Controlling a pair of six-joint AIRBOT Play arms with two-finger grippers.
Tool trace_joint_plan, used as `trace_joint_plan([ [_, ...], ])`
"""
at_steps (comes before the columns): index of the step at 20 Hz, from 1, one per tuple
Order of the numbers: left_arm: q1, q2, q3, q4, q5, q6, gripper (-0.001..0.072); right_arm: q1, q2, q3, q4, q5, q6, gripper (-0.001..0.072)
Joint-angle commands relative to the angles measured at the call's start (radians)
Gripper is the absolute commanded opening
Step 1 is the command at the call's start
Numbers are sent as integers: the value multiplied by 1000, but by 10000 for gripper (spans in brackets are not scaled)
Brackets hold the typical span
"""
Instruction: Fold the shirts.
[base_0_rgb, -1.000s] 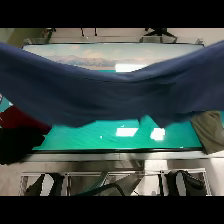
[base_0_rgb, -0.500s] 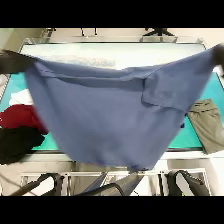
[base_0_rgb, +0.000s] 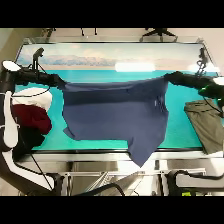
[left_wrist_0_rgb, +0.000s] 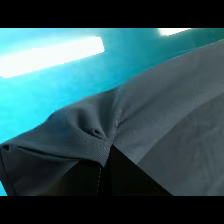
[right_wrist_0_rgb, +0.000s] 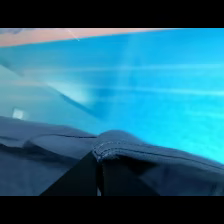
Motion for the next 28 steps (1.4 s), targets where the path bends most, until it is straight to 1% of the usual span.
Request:
trace_joint_plan([
  [1,15,-125,109,22,-40,-21,19,-9,-134,65,29,-2,35,24],
  [3,4,-159,170,50,-67,-30,19,-16,-137,69,-2,20,37,24],
  [4,-5,-175,196,73,-90,-37,19,-21,-137,69,-51,33,56,24],
  [7,-29,-208,215,163,-145,-61,19,-19,-137,68,-291,47,171,24],
  [8,-36,-216,215,195,-151,-72,19,-19,-137,61,-336,46,190,24],
  [9,-37,-219,212,221,-156,-77,19,-20,-138,49,-354,46,191,24],
  [12,-42,-218,180,220,-134,-77,19,-19,-156,17,-357,42,187,25],
  [16,-40,-219,137,221,-123,-77,19,-13,-210,17,-356,42,187,25],
  [19,-39,-218,128,219,-108,-77,20,-11,-214,18,-356,42,187,26],
  [20,-39,-216,128,216,-111,-77,21,-11,-214,18,-356,42,188,35],
  [21,-39,-212,129,217,-119,-77,22,-11,-213,18,-356,44,192,115],
  [22,-39,-206,130,217,-134,-77,104,-11,-211,18,-356,47,196,226],
  [23,-39,-199,130,218,-150,-80,476,-11,-207,19,-356,53,203,243],
  [24,-38,-192,130,219,-158,-99,693,-11,-200,19,-356,56,212,243],
  [26,-26,-172,130,218,-182,-131,690,-15,-173,19,-357,71,240,244],
  [28,-18,-145,130,219,-219,-157,690,-27,-124,19,-366,108,246,243],
])
